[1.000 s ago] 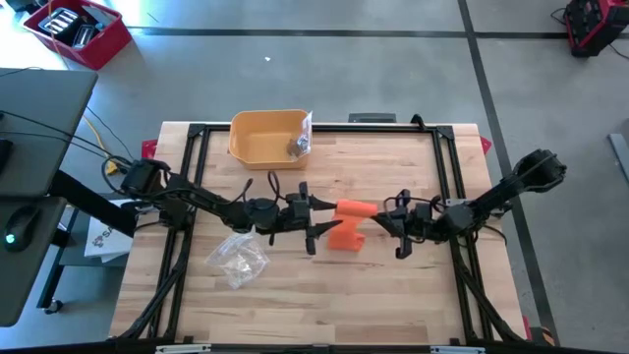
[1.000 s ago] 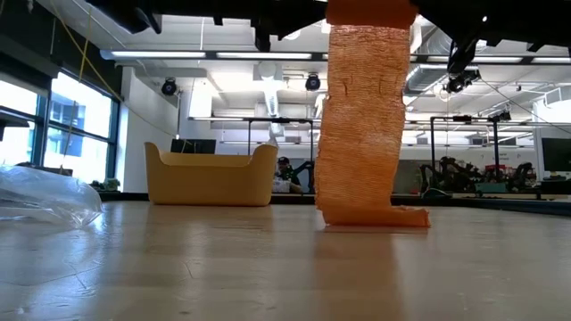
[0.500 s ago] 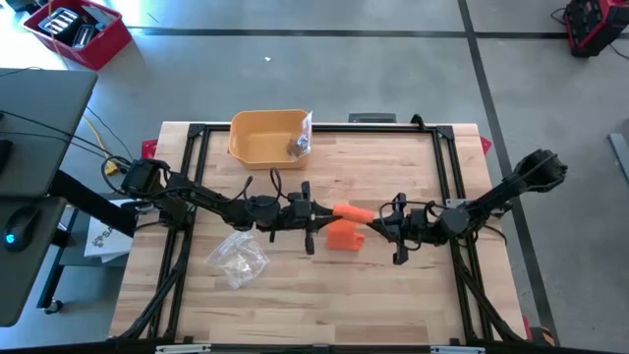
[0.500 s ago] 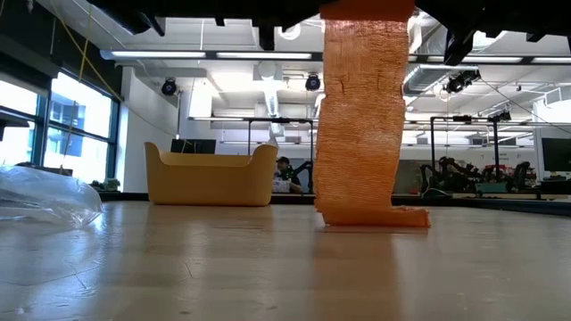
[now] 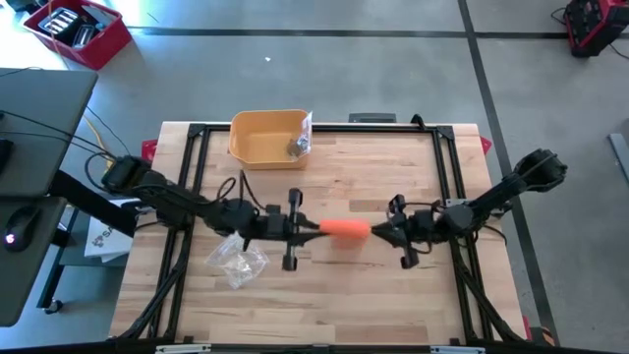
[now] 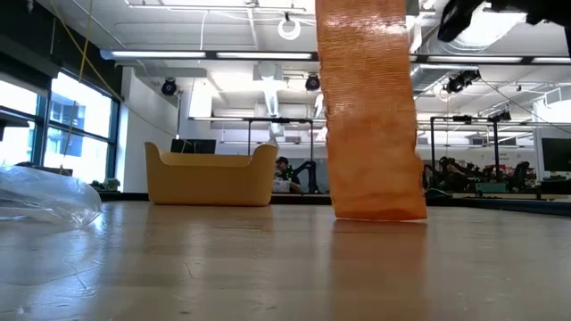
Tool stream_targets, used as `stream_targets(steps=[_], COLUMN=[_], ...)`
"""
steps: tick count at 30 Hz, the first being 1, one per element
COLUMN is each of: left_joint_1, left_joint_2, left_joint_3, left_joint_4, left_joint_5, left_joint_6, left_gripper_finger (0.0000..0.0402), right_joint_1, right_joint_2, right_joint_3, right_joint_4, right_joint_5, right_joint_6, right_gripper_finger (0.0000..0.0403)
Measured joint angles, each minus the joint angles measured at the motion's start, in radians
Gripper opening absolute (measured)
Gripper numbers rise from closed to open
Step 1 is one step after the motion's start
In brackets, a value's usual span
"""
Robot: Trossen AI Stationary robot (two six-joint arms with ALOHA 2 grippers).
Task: Roll bandage
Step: Roll the orange bandage
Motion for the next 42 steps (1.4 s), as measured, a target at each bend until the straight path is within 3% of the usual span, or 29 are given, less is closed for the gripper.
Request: stream_targets(steps=[5, 9, 15, 18, 21, 27, 33, 38, 42], left_joint_1=[-0.093, -0.162, -0.211, -0.164, -0.078, 0.112, 0.247, 0.345, 0.392], left_joint_2=[0.009, 0.047, 0.045, 0.049, 0.051, 0.08, 0.152, 0.193, 0.2], left_joint_3=[0.204, 0.342, 0.42, 0.418, 0.411, 0.221, -0.051, -0.199, -0.247], left_joint_4=[-0.244, -0.369, -0.355, -0.418, -0.528, -0.455, -0.112, 0.099, 0.118], left_joint_5=[-0.009, -0.013, -0.042, -0.116, -0.123, -0.048, -0.018, -0.017, -0.014], left_joint_6=[0.126, 0.188, 0.214, 0.222, 0.162, 0.043, -0.028, -0.062, -0.086], left_gripper_finger=[0.0004, 0.0004, 0.0006, 0.0007, 0.0007, 0.0007, 0.0005, 0.0005, 0.0008], right_joint_1=[0.064, 0.17, 0.3, 0.327, 0.33, 0.312, 0.292, 0.236, 0.174], right_joint_2=[-0.002, -0.008, -0.019, -0.018, -0.017, -0.016, -0.016, -0.014, 0.015], right_joint_3=[-0.001, -0.001, 0.0, 0.0, 0.0, 0.0, 0.0, 0.0, 0.0], right_joint_4=[0.125, 0.206, 0.236, 0.227, 0.174, -0.003, -0.245, -0.41, -0.461], right_joint_5=[-0.11, -0.108, 0.038, 0.12, 0.167, 0.231, 0.365, 0.329, 0.182], right_joint_6=[-0.058, -0.176, -0.292, -0.286, -0.225, -0.074, 0.149, 0.356, 0.442], right_gripper_finger=[0.0065, 0.0066, 0.0058, 0.0057, 0.0057, 0.0057, 0.0057, 0.0058, 0.0068])
